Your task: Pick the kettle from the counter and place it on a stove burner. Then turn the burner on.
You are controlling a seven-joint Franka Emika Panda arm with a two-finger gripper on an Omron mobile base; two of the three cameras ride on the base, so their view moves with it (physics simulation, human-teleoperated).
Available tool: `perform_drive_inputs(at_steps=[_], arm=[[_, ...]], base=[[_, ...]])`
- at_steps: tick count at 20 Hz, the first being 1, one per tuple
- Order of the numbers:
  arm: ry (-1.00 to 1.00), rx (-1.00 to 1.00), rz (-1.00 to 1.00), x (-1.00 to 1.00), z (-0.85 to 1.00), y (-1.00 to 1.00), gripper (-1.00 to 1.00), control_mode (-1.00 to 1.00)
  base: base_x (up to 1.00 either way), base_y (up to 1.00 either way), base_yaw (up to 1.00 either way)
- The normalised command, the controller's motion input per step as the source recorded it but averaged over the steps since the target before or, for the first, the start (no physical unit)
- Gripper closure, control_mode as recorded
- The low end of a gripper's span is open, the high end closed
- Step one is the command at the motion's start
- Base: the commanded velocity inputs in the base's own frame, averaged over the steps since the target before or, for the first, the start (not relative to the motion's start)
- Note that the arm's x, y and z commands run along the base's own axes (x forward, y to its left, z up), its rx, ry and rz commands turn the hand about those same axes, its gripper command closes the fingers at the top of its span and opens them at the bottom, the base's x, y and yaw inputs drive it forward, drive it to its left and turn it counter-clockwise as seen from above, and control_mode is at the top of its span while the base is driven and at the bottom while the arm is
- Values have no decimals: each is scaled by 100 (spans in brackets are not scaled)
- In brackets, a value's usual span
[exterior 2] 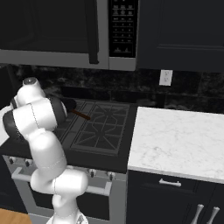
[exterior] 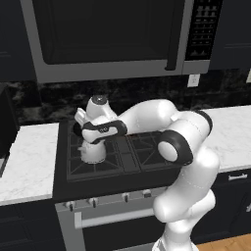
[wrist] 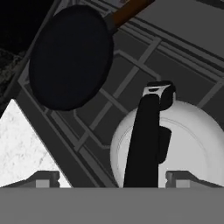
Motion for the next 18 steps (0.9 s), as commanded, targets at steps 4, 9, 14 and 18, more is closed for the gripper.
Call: perform_drive_inputs(at_steps=[4, 9, 14, 18], arm=[[-8, 0, 0, -61, 16, -14, -100, -100], [-8, 0, 0, -77, 20, -18, -100, -100], [-13, 0, 0, -56, 59, -8, -100, -100], [-20, 0, 0, -18, 95, 0, -100, -100]], base=[[0, 0, 0], [0, 0, 0], [0, 0, 0], [0, 0, 0]])
